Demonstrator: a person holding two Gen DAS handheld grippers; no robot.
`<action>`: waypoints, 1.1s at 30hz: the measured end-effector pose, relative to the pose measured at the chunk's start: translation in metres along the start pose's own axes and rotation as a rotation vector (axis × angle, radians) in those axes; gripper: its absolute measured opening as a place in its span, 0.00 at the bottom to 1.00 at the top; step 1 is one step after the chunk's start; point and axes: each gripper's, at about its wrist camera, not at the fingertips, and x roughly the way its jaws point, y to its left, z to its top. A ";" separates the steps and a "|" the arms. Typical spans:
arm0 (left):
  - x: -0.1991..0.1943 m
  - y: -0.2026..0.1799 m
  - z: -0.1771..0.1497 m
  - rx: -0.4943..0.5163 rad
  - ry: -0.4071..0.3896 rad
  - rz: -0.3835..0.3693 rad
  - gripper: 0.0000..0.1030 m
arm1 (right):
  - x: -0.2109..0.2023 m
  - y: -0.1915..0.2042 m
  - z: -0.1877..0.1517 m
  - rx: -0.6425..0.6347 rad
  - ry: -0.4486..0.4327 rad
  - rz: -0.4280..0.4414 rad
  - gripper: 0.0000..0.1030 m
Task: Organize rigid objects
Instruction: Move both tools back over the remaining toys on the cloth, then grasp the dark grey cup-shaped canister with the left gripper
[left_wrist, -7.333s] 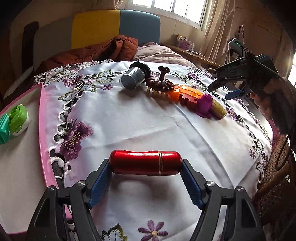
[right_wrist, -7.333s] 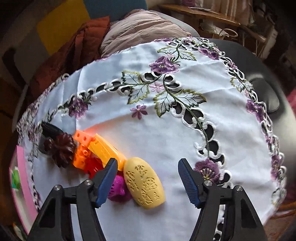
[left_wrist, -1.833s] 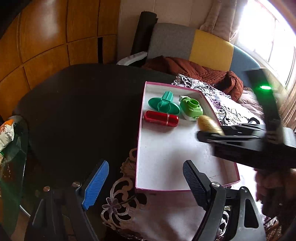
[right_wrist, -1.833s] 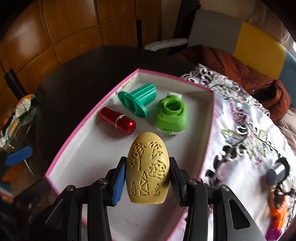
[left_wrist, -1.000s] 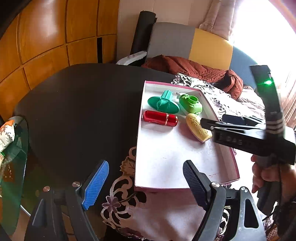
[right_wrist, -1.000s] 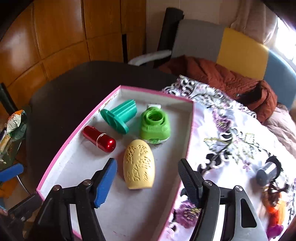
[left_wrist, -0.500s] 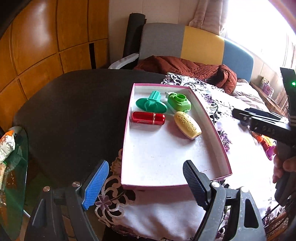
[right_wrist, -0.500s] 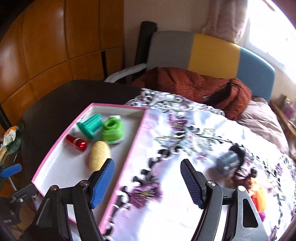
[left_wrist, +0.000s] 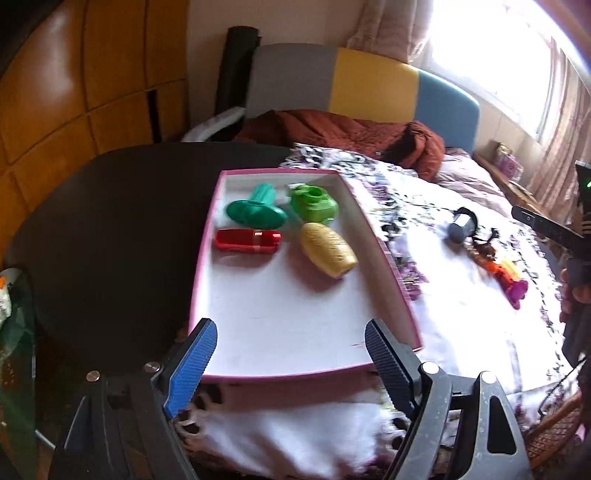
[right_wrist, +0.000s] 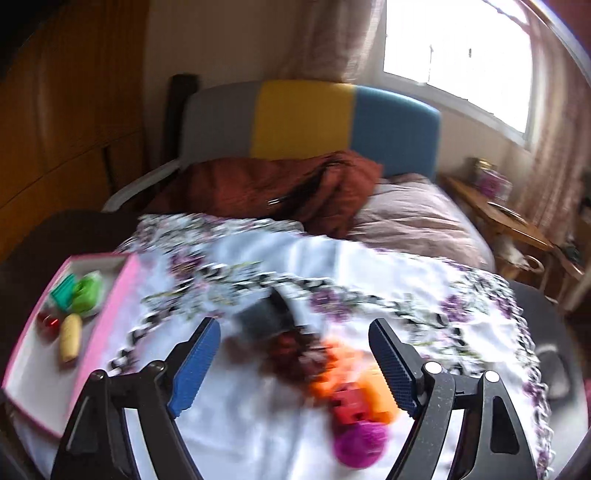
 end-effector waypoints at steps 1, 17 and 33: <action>0.001 -0.003 0.002 0.003 0.005 -0.014 0.81 | 0.002 -0.015 -0.001 0.038 -0.009 -0.033 0.82; 0.047 -0.103 0.048 0.165 0.089 -0.144 0.80 | 0.023 -0.101 -0.018 0.384 0.085 -0.132 0.86; 0.129 -0.196 0.094 0.316 0.135 -0.211 0.74 | 0.026 -0.125 -0.023 0.533 0.122 -0.112 0.88</action>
